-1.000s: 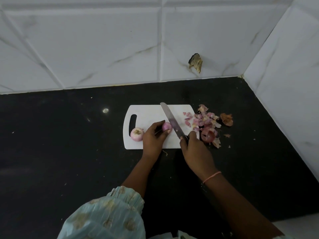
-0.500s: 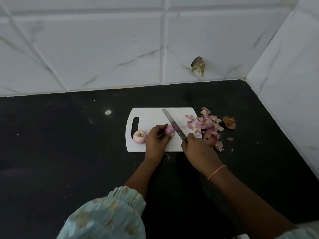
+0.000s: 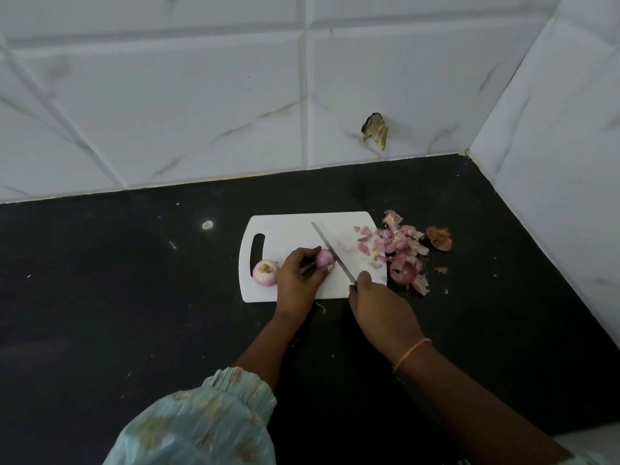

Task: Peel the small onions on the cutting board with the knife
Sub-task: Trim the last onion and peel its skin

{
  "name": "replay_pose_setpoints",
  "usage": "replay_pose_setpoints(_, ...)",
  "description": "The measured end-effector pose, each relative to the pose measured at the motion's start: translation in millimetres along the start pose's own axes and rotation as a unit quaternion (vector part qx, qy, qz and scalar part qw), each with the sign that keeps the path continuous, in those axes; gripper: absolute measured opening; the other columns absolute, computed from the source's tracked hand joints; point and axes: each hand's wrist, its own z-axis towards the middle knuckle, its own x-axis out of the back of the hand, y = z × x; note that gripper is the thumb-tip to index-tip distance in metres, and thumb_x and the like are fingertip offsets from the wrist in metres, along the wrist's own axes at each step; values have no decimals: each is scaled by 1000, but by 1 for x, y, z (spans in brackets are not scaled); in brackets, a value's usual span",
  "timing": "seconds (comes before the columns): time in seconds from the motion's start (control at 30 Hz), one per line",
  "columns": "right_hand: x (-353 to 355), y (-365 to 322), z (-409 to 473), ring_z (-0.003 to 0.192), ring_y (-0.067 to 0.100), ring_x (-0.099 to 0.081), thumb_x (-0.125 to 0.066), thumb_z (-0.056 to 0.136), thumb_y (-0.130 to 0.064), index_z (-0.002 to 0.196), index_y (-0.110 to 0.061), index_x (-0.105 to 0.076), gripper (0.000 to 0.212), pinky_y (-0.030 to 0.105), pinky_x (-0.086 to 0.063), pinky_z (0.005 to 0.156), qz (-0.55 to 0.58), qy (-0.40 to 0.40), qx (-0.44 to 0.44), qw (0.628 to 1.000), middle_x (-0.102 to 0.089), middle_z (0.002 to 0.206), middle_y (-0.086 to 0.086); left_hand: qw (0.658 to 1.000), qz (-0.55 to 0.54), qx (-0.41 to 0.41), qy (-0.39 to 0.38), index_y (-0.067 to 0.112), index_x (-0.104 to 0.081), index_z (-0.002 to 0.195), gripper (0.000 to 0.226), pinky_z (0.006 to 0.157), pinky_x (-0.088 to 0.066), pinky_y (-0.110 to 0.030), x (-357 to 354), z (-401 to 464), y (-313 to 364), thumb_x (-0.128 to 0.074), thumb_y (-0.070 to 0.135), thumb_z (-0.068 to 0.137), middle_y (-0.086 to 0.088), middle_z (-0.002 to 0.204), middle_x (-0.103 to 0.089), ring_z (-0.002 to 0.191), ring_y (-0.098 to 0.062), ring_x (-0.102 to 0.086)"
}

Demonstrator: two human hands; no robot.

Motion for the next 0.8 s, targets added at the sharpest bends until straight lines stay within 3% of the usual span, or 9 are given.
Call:
replay_pose_setpoints(0.23, -6, -2, 7, 57, 16, -47, -32, 104, -33, 104, -14, -43, 22, 29, -23, 43, 15, 8, -12, 1000, -49, 69, -4, 1000, 1, -2, -3, 11, -65, 109, 29, 89, -53, -19, 0, 0, -1, -80, 11, 83, 6, 114, -70, 108, -4, -65)
replay_pose_setpoints(0.33, -9, -2, 9, 62, 20, -56, -32, 104, -32, 105, -12, -44, 23, 29, -23, 43, 18, 16, -7, 1000, -56, 73, 0, 1000, 4, -2, -2, 12, -65, 108, 29, 91, -54, -20, 0, -1, -1, -80, 11, 83, 6, 114, -70, 108, -4, -65)
replay_pose_setpoints(0.5, -6, -9, 25, 83, 31, -66, -32, 104, -27, 109, -7, -46, 24, 31, -33, 56, 13, 18, 11, 1000, -67, 93, 11, 1000, 8, -8, -4, 11, -64, 106, 28, 92, -55, -23, 0, -2, 0, -80, 11, 83, 5, 112, -70, 108, -7, -66)
replay_pose_setpoints(0.8, -22, -5, 9, 82, 29, -66, -33, 105, -31, 108, -10, -45, 25, 31, -33, 58, 71, 4, -44, 996, -68, 91, 10, 1000, 14, -1, -7, 16, -62, 101, 28, 89, -55, -22, 2, -2, 1, -82, 15, 81, 8, 110, -70, 106, -6, -66)
